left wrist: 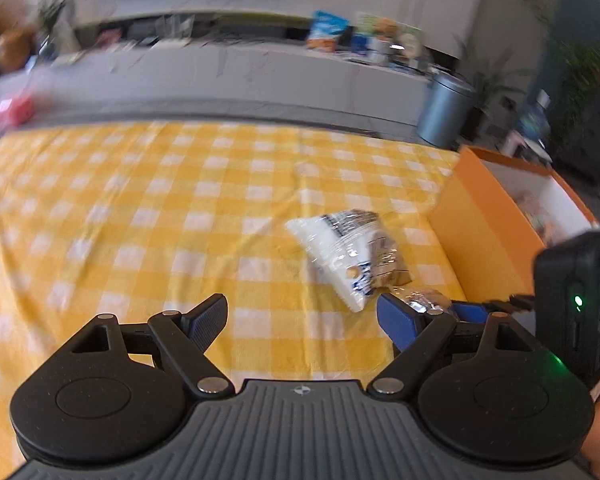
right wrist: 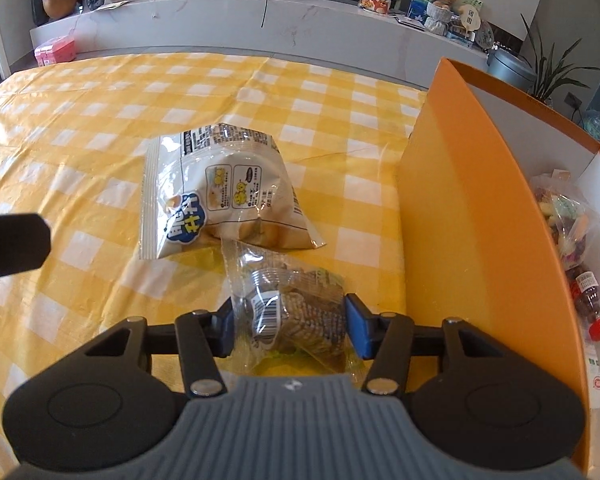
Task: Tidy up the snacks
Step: 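Grasp the white printed snack bag with the left tool while the right tool holds the biscuits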
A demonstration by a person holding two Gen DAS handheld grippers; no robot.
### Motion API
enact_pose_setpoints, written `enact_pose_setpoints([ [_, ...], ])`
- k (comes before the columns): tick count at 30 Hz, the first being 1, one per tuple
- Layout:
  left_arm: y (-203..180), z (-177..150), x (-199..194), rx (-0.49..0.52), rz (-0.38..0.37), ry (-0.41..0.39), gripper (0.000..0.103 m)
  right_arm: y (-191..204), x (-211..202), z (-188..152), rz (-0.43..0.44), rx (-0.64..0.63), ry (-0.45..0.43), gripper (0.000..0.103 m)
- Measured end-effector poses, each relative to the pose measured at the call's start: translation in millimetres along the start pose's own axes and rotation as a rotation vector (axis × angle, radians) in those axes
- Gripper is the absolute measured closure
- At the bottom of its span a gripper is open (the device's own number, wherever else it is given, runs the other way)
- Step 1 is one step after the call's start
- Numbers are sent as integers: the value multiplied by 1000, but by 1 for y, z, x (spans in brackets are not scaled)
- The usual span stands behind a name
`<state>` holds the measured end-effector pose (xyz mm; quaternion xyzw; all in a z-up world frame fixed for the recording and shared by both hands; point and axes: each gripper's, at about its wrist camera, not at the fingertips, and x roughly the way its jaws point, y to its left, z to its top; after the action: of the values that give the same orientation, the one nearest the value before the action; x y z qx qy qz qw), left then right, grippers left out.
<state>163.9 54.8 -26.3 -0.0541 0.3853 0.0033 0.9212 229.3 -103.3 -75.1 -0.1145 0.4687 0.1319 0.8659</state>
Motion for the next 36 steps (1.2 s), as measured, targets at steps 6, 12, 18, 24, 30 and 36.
enact_pose_setpoints([
  [6, -18, 17, 15, 165, -37, -27, 4, -7, -1, -1, 28, 35, 6, 50],
  [12, -30, 48, 52, 208, -174, 116, 4, -8, -1, 0, 59, 14, 29, 50],
  [18, -50, 71, 79, 286, -164, 164, 4, -5, -1, 1, 67, -38, 47, 50],
  [24, -76, 63, 121, 501, -58, 246, 4, -3, -3, -2, 60, -73, 54, 50],
  [30, -78, 49, 151, 558, 1, 309, 0, -3, -5, -3, 62, -64, 56, 49],
  [36, -77, 44, 158, 566, -7, 276, 0, 0, -4, -2, 52, -76, 52, 49],
])
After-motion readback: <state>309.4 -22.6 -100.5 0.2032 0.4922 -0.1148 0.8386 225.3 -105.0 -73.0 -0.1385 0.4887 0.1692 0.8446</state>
